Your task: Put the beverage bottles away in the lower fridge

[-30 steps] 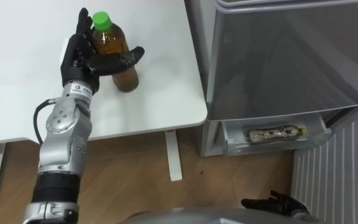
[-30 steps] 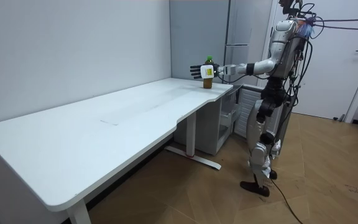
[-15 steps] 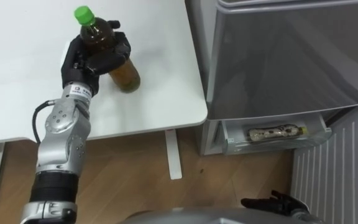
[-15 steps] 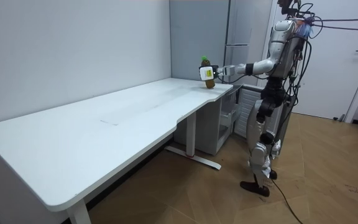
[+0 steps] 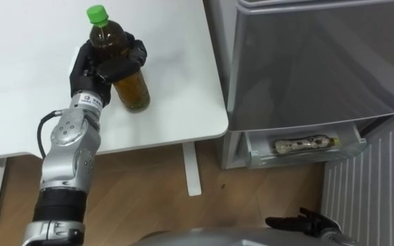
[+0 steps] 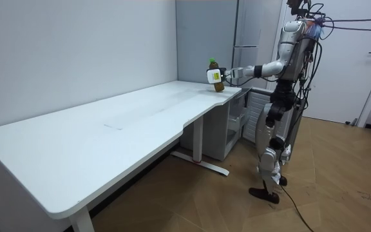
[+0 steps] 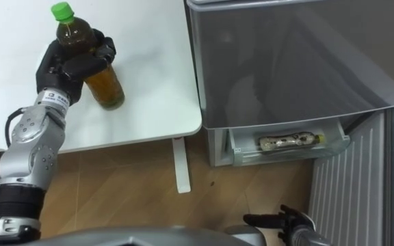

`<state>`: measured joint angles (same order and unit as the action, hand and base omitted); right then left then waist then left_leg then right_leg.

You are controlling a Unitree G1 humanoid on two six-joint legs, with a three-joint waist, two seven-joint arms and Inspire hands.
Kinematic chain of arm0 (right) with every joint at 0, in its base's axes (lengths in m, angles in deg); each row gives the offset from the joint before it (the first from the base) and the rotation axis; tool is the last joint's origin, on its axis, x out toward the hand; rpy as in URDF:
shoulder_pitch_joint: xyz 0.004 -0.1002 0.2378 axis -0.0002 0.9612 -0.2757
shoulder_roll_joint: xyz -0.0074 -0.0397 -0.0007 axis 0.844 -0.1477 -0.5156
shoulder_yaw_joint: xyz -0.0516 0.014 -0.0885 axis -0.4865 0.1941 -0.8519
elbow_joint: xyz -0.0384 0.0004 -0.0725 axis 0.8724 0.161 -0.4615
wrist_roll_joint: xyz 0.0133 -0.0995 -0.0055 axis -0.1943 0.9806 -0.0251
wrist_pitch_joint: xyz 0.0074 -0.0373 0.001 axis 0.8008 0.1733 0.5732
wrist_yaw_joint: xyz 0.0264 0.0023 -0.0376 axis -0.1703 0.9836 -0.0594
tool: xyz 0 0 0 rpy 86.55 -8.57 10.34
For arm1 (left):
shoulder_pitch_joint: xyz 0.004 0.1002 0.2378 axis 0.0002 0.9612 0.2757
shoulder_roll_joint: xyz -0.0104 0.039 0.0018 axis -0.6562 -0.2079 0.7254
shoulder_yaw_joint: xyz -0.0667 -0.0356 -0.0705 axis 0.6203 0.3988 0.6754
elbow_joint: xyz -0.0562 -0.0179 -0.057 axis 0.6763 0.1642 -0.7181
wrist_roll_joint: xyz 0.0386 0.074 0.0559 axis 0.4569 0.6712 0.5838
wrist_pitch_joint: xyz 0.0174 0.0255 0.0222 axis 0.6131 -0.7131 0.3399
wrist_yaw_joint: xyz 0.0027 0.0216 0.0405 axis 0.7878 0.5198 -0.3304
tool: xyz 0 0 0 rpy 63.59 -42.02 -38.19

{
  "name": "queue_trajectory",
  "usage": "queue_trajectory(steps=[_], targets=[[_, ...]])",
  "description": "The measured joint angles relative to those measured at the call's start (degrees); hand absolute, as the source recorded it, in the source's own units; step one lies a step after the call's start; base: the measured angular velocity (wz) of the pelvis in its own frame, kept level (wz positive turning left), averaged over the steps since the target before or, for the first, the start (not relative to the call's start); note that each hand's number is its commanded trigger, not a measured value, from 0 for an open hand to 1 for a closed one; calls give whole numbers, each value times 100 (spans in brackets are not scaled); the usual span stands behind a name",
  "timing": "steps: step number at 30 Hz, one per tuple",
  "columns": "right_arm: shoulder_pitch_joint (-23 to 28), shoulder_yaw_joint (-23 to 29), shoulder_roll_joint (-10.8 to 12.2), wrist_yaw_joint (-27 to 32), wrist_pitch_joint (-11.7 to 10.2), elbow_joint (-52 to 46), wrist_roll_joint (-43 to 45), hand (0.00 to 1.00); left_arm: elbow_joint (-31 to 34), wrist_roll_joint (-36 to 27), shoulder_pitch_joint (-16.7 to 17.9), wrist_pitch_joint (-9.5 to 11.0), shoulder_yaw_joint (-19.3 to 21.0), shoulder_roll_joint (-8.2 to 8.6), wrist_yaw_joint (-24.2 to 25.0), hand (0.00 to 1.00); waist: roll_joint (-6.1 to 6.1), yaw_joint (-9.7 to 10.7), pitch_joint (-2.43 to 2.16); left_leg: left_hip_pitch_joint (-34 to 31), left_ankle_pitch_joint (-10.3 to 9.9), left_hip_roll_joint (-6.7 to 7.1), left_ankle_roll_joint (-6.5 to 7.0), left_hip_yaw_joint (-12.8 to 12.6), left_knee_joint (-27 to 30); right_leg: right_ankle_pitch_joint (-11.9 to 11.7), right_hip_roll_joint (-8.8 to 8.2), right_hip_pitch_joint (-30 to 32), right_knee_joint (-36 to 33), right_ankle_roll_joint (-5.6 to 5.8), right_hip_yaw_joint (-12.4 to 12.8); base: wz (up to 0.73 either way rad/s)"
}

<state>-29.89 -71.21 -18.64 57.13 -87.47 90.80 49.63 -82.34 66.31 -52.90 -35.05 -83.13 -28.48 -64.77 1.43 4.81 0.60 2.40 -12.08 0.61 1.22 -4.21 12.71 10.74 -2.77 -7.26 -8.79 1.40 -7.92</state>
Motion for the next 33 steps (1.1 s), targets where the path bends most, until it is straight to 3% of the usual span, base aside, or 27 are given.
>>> queue_trajectory(steps=[12,17,21,33], targets=[[-102,-6,-8,-71,21,79,3,0,264,186,1,-165,-37,-2,188,100,8,-1,-8,-31,0,-6,0,-19,2,0,1,49,1,0,-13,0],[-145,-170,-1,-100,58,68,23,0,714,240,1,-200,-179,-1,272,100,-69,-23,0,-41,0,-8,0,-20,-9,0,1,58,5,0,-45,0],[-162,-210,32,-138,70,4,203,0,859,289,3,-207,-225,1,458,100,-150,-49,-29,-78,0,-9,0,-14,2,0,0,84,8,0,-77,0],[-223,-620,0,-194,70,-116,526,0,1227,411,3,-219,-413,1,393,100,-167,-217,-39,-78,1,0,0,78,69,-1,-4,29,-4,0,-117,2]])
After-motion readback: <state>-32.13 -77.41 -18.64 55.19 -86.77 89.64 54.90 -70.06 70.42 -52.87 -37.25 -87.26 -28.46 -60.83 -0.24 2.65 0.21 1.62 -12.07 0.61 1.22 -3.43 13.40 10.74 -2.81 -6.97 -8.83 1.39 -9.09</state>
